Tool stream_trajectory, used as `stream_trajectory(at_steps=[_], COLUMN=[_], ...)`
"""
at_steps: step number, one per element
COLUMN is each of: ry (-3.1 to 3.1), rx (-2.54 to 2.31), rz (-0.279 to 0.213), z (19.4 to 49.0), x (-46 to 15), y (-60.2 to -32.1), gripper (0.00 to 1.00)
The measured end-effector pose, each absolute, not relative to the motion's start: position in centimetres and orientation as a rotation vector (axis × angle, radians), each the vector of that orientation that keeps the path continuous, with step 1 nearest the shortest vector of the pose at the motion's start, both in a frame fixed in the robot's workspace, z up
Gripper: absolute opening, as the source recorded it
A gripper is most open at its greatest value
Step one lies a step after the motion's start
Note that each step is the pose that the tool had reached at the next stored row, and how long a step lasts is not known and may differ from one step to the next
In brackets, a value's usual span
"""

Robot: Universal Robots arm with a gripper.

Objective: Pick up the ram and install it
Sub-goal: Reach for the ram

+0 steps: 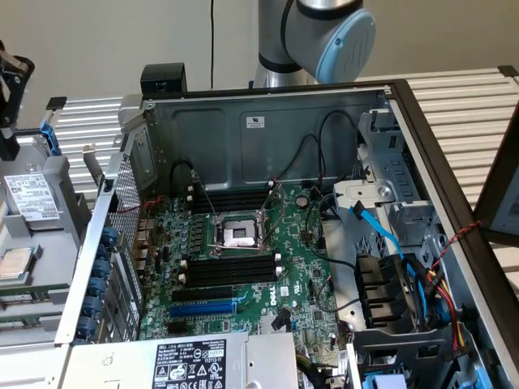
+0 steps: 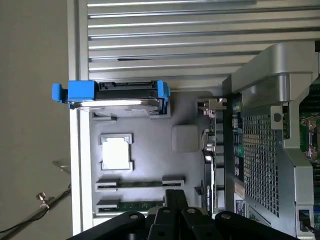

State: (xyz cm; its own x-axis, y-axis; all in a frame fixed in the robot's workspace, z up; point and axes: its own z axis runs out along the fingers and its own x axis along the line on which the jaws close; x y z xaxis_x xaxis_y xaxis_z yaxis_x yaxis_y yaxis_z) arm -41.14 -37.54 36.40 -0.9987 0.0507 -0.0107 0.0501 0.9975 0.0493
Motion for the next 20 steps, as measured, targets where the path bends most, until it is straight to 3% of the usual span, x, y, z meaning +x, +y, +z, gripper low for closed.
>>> stream_trajectory(at_steps=[20], ry=[3.113], rx=[-0.394], rz=[0.096], z=[35.98], x=[-42.08], y=[-37.54], gripper=[0.1])
